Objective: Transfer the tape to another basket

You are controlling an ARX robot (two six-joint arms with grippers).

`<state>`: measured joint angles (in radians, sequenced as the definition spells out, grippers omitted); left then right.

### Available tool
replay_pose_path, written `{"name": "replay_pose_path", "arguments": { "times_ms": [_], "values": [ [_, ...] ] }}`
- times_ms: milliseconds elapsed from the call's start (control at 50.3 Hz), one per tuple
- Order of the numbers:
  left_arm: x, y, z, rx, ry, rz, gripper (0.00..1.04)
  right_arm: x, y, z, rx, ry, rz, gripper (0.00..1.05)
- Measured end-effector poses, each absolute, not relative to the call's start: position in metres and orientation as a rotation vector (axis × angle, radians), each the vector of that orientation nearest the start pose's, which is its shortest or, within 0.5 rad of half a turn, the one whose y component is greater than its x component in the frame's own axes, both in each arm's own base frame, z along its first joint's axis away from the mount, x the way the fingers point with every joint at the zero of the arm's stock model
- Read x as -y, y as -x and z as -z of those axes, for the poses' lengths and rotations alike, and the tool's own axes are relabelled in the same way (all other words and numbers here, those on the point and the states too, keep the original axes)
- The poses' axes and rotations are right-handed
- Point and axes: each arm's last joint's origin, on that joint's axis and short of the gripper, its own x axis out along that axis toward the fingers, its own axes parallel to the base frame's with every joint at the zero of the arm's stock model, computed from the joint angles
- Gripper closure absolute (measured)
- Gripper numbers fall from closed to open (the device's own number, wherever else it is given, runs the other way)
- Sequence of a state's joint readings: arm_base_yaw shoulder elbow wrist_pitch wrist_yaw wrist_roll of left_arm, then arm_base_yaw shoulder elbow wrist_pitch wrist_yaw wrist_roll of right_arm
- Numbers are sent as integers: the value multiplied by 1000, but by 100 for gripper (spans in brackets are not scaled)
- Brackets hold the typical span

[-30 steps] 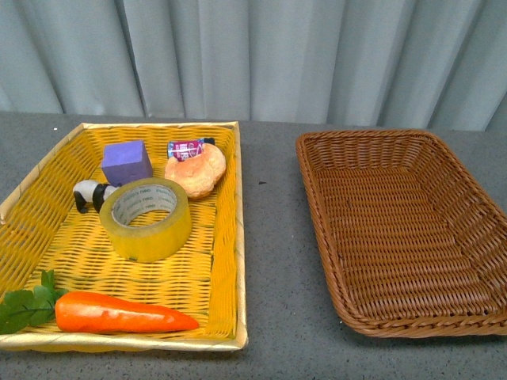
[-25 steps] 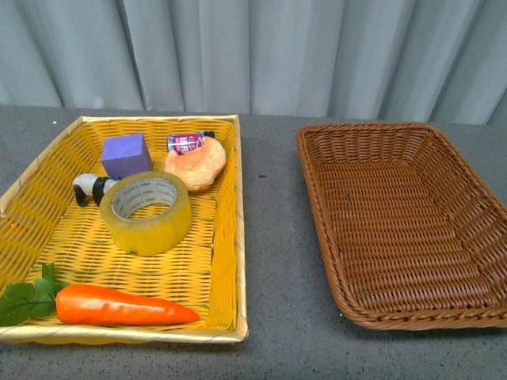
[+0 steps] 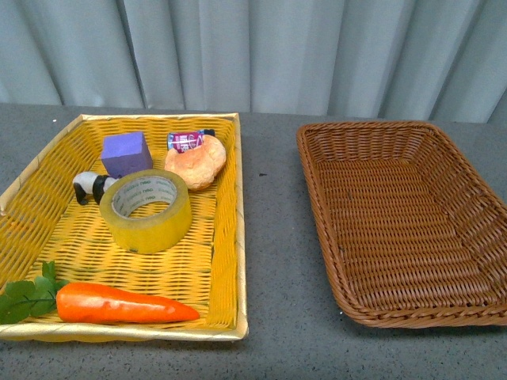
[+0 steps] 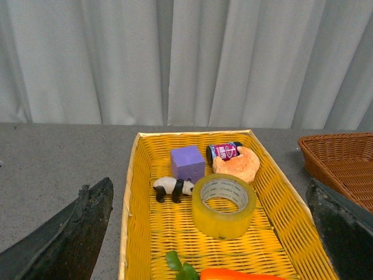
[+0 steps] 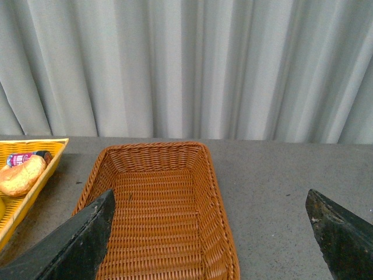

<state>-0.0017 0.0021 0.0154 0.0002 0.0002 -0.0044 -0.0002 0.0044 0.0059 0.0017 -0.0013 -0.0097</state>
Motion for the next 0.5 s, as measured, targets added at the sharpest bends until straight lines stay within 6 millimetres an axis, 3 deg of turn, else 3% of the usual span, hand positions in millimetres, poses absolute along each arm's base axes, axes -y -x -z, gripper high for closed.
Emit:
{"name": "replay_pose_path", "arguments": {
  "times_ms": [497],
  "values": [
    [0, -97, -169, 14, 4, 2, 7, 0, -98, -165, 3, 10, -1, 9]
  ]
}}
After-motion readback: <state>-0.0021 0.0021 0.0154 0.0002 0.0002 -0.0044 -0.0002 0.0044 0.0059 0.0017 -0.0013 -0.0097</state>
